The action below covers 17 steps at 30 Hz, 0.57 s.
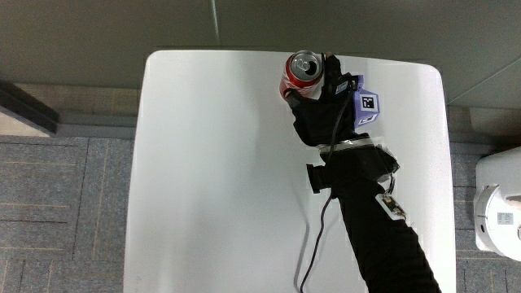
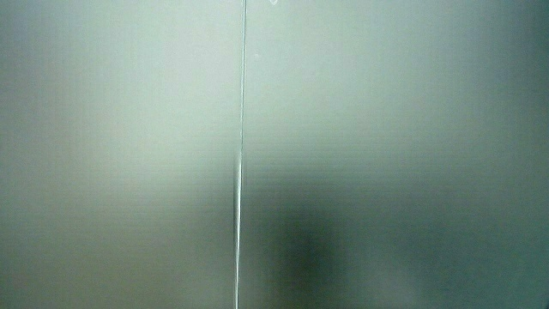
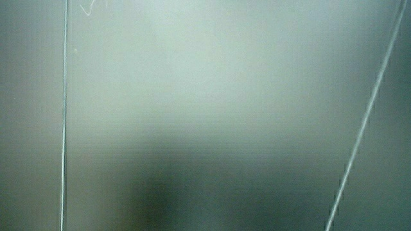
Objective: Pick coca cola
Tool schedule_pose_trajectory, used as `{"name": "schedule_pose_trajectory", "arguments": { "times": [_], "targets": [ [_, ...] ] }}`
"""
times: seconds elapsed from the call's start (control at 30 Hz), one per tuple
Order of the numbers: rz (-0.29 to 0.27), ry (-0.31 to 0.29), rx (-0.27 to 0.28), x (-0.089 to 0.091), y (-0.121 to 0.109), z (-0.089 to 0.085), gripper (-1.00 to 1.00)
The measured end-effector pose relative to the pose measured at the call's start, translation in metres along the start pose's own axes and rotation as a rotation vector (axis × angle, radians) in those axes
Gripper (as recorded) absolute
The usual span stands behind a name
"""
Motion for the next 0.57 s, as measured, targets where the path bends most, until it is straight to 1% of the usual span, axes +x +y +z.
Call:
{"name": "schedule_pose_trajectory", "arguments": {
  "times": [0.07, 0.1, 0.13, 0.17, 0.23, 0.27, 0.3, 0.33, 0.37, 0.4, 0.47, 0.5, 0.53, 0.57],
  "targets": [
    [0.014, 0.012, 0.017, -0.002, -0.003, 0.001, 1.00],
    [0.008, 0.018, 0.015, -0.002, -0.003, 0.001, 1.00],
    [0.008, 0.010, 0.021, 0.002, -0.002, 0.003, 1.00],
    [0.018, 0.002, 0.024, 0.003, -0.001, 0.005, 1.00],
    [0.019, 0.007, 0.027, 0.002, -0.002, 0.006, 1.00],
    [0.041, 0.029, 0.025, 0.002, -0.001, 0.006, 1.00],
    [0.027, 0.013, 0.025, -0.001, -0.002, 0.005, 1.00],
    [0.044, 0.052, 0.017, -0.006, -0.003, 0.002, 1.00],
    [0.057, 0.043, 0.018, -0.005, -0.001, 0.002, 1.00],
    [0.038, 0.039, 0.011, -0.010, -0.002, 0.000, 1.00],
    [0.085, 0.093, -0.015, -0.018, -0.002, -0.008, 1.00],
    [0.092, 0.100, -0.030, -0.023, -0.002, -0.012, 1.00],
    [0.137, 0.132, -0.043, -0.021, 0.002, -0.015, 1.00],
    [0.105, 0.123, -0.065, -0.029, 0.000, -0.019, 1.00]
  ]
}}
